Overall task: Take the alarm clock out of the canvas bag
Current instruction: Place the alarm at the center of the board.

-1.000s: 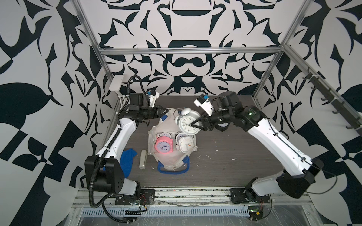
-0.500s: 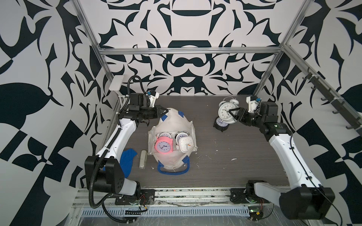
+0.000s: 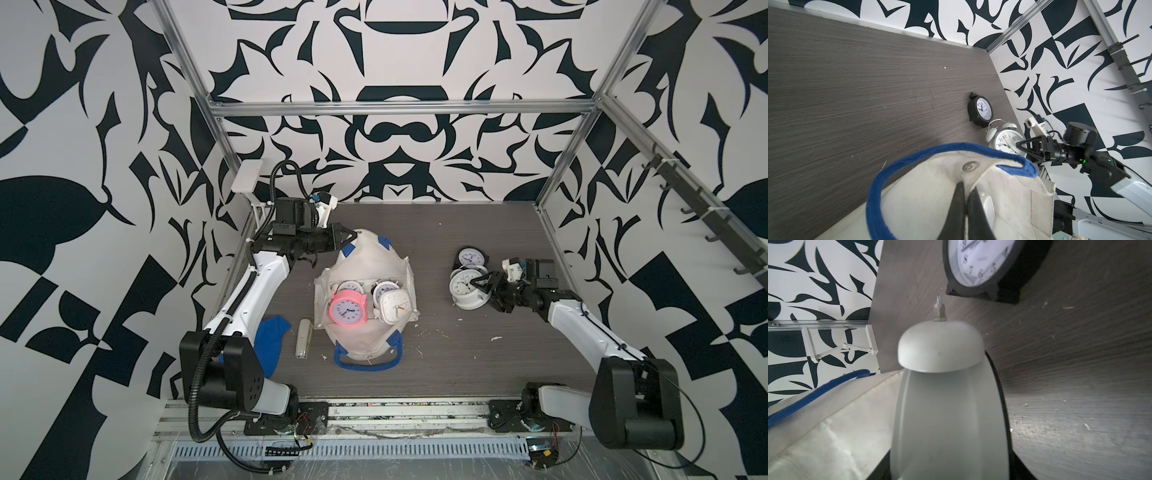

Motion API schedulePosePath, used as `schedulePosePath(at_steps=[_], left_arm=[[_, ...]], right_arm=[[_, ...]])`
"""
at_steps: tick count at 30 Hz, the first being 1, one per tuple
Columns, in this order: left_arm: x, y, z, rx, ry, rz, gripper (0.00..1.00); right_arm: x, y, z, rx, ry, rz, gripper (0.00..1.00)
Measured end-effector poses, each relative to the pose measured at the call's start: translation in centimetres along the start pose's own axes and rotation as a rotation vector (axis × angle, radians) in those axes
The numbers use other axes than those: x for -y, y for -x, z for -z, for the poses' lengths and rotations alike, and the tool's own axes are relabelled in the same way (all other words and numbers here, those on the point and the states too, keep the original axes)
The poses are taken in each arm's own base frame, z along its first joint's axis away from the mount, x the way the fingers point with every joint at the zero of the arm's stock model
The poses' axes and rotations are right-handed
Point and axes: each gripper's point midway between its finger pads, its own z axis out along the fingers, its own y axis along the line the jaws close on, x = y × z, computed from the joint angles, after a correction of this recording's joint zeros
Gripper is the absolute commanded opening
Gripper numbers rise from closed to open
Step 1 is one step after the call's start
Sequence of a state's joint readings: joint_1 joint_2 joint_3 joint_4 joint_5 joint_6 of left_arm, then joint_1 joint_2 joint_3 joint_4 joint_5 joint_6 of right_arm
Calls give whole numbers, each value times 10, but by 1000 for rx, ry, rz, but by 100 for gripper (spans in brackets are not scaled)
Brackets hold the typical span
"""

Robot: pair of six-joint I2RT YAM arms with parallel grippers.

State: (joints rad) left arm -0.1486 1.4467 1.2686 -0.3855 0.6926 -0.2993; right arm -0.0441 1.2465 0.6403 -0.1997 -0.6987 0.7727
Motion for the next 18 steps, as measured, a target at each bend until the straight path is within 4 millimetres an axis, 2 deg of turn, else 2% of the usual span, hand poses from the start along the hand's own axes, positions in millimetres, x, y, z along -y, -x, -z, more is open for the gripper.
schedulePosePath(at_steps=[8,18], left_arm=[[0,0,0,0,-1,1,0],[0,0,0,1,-1,-1,0]], right_arm=[[24,-8,-18,-31,-6,-63,40],[24,-7,-22,-22,28,-52,60]])
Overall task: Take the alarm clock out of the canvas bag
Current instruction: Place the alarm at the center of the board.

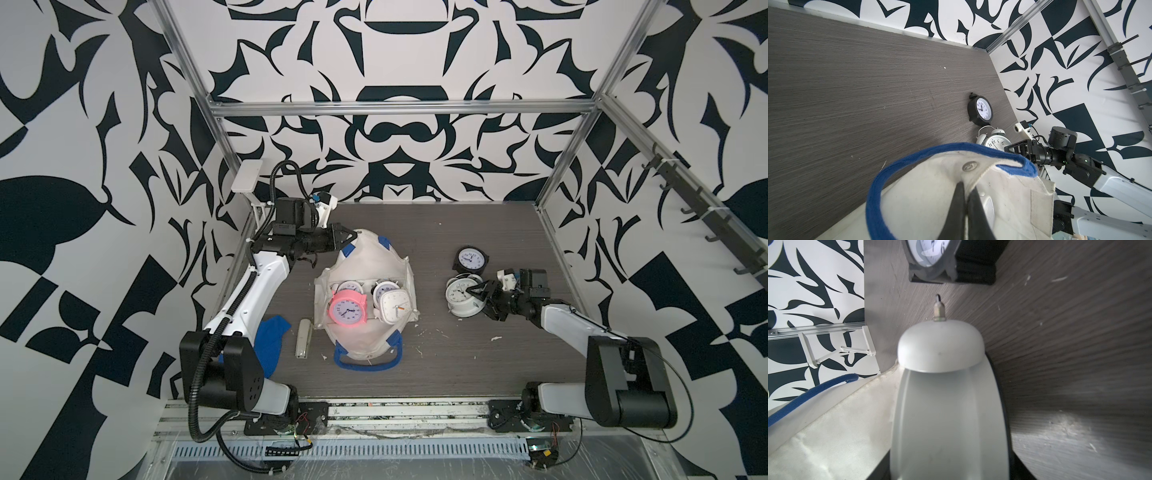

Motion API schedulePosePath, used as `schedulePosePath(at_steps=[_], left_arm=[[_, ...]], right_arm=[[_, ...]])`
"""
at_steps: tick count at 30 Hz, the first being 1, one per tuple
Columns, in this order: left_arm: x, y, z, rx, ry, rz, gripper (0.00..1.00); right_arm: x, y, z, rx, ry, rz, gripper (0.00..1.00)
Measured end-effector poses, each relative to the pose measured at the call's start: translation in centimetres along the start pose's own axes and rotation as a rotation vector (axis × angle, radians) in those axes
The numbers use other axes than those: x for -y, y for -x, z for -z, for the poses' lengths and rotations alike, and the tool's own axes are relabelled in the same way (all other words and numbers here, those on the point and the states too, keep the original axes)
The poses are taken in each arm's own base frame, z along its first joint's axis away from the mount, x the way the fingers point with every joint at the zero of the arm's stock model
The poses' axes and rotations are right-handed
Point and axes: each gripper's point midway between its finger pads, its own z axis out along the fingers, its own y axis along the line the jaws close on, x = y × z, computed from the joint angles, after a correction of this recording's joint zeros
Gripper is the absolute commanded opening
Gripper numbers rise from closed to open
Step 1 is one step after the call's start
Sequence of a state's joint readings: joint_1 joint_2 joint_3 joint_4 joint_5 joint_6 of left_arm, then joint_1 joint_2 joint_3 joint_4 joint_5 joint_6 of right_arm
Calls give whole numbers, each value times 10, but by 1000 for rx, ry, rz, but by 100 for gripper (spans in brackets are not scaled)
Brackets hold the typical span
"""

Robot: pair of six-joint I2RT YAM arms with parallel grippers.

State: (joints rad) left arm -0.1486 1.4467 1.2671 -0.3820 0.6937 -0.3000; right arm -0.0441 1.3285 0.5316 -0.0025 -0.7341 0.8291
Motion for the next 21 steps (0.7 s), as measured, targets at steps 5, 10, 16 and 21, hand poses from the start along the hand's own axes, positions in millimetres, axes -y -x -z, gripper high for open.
schedulePosePath(at_steps=[5,10,16,21], left_arm=[[0,0,0,0,-1,0,0],[0,0,0,-1,-1,3,0],[0,0,0,-1,-2,4,0],[0,0,0,-1,-2,4,0]], right_arm=[[-1,1,-1,8,11,7,66],[4,0,-2,14,7,5,69],[17,-5,-4,23,-10,-19,73],[23,-4,-3,37,-27,-30,77]])
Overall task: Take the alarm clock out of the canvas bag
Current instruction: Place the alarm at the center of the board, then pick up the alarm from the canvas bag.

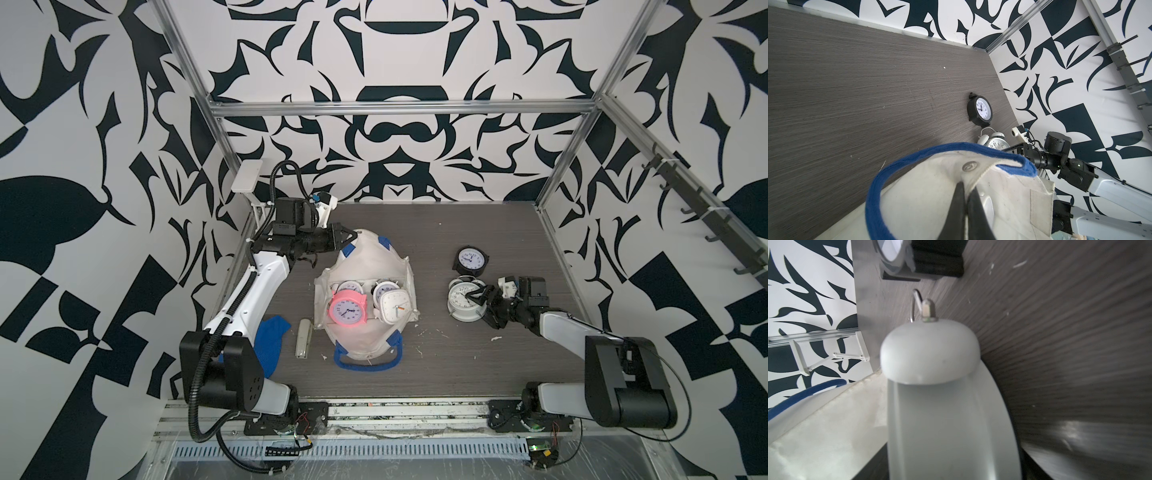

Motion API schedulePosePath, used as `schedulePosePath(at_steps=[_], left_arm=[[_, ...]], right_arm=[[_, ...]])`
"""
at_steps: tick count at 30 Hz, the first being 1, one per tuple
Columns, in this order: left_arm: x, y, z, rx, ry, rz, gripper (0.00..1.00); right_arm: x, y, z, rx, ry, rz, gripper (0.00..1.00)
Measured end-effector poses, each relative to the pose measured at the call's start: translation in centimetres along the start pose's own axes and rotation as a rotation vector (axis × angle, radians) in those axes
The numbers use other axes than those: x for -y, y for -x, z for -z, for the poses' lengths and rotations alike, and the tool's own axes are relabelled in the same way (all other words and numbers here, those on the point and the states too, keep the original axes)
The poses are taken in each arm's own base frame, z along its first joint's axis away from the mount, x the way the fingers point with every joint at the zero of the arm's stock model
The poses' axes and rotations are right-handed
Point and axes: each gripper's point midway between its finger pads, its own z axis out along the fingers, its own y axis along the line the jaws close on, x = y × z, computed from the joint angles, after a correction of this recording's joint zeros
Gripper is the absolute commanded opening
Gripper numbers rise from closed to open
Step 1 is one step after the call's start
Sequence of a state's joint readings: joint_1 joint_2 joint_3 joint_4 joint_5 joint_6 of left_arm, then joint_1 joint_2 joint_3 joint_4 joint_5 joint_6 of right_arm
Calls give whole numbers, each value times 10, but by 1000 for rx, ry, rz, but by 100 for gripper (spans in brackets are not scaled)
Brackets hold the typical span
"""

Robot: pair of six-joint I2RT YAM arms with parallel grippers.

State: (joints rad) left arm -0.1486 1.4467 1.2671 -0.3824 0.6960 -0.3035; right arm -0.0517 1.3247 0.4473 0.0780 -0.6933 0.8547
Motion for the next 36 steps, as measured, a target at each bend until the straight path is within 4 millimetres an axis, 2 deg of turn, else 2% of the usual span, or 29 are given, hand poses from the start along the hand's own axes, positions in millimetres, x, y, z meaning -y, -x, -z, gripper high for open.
schedulePosePath(at_steps=[5,12,18,21,23,24,26,27,28,29,30,32,34,36], left_arm=[[0,0,0,0,0,0,0],[0,0,0,0,0,0,0],[0,0,0,0,0,3,0],[0,0,0,-1,2,2,0],[-1,-1,0,-2,5,-3,0],[-1,-1,0,-3,6,-7,0],[-1,-2,1,-7,7,-13,0],[0,-2,1,-9,8,-15,0],[0,-3,1,-12,8,-18,0],[0,-3,2,-13,8,-20,0],[0,-3,2,-14,8,-22,0],[1,-4,3,-14,9,-25,0],[1,-4,3,-16,9,-25,0],[1,-4,3,-17,9,-24,0]], right_arm=[[2,9,9,53,-17,1,84],[12,13,24,106,-98,7,88],[-4,23,37,138,-111,48,85],[-23,29,48,149,-105,96,81],[-53,35,57,160,-73,167,81],[-76,37,62,162,-46,229,81],[-137,30,70,152,18,415,80],[-176,18,72,131,64,541,79],[-218,2,74,105,122,668,77],[-249,-14,76,83,168,764,77],[-288,-40,76,44,237,895,77],[-338,-86,76,-21,339,1089,77],[-364,-134,69,-107,406,1251,77],[-370,-171,55,-204,435,1358,75]])
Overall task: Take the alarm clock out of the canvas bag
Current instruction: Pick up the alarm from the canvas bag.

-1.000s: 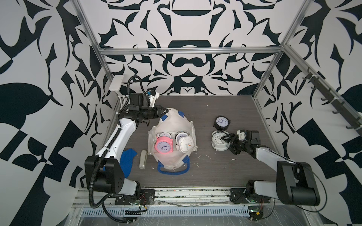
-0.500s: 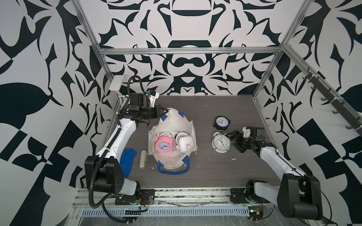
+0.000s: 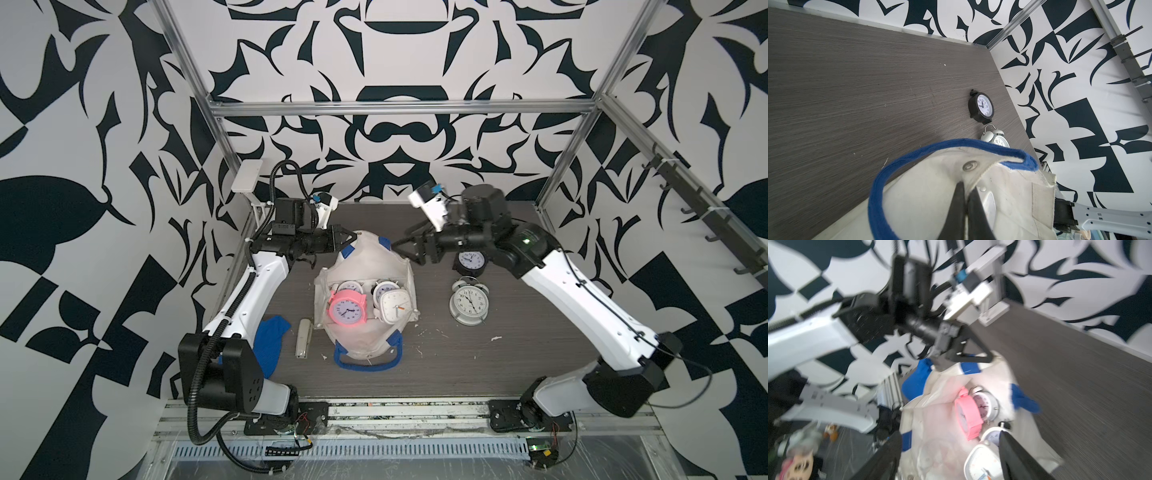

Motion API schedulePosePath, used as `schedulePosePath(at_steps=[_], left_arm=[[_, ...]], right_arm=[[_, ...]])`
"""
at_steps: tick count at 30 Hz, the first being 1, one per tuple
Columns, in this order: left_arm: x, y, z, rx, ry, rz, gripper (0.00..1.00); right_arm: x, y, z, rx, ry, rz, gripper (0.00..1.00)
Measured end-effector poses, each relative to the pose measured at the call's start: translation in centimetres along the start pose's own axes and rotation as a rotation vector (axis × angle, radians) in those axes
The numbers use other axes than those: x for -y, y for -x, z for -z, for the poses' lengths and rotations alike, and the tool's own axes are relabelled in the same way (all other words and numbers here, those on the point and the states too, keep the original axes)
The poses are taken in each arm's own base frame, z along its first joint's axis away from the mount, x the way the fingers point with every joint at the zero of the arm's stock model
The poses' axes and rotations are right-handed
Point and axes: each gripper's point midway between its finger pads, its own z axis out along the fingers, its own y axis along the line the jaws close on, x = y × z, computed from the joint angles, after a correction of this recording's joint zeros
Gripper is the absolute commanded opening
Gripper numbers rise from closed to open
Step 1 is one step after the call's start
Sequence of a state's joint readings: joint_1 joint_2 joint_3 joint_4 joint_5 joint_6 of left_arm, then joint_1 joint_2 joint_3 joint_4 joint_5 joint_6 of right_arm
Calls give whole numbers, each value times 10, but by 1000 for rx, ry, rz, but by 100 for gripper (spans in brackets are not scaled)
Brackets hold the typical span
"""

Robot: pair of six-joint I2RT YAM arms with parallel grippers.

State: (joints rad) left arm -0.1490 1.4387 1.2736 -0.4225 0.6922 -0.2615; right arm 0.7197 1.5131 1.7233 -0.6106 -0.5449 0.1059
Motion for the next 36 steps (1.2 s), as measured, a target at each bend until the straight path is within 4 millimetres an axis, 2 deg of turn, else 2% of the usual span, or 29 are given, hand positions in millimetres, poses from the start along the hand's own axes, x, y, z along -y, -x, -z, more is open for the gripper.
schedulePosePath(at_steps=[2,5,8,13,16,20,36], left_arm=[[0,0,0,-1,-1,1,0],[0,0,0,-1,-1,1,0],[0,0,0,0,-1,2,0],[0,0,0,-1,-1,3,0],[0,0,0,0,-1,3,0],[0,1,0,1,0,3,0],[-4,2,1,7,17,36,0]], right_arm=[[-7,-10,-25,-75,36,47,74],[7,-37,-62,-200,42,69,73],[22,-73,-94,-327,45,72,73],[33,-125,-130,-488,49,88,73],[37,-142,-145,-543,29,118,76],[44,-154,-159,-574,-12,152,79],[59,-164,-186,-541,-35,194,81]])
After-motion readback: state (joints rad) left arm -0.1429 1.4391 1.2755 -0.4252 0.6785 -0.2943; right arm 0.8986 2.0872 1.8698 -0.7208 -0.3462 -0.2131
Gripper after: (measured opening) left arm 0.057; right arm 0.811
